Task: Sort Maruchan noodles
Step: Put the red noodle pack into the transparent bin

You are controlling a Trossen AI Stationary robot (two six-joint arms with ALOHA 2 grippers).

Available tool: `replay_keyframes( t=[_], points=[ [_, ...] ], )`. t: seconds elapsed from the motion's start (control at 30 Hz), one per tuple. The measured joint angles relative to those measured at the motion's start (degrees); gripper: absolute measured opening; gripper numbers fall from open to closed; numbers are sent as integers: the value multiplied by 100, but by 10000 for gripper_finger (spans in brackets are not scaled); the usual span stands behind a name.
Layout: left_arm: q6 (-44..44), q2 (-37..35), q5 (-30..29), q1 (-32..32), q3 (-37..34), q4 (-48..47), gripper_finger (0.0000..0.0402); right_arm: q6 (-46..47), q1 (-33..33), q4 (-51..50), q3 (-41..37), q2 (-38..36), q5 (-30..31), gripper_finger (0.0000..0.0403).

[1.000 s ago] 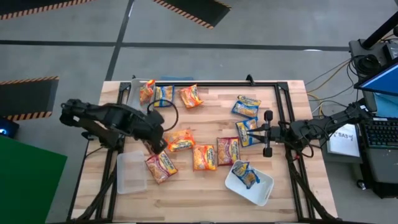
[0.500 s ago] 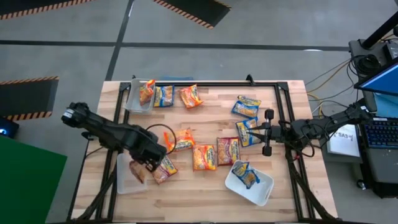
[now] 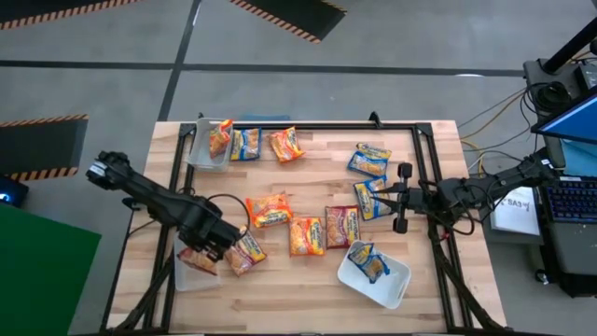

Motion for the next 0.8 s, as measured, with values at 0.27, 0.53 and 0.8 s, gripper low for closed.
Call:
replay_keyframes(
  t=[0.27,0.53,0.8],
  points=[
    [-732,-375,265,-265,143,-2,0,-1,0,14,0,0,1,43],
    [-1397,-715,-632,-308,-123,-6,0,-10,0,12,0,0,1,43],
    [-1416,-453,-690,-306,-975,34,0,-5,0,12,0,0,3,43]
  ],
)
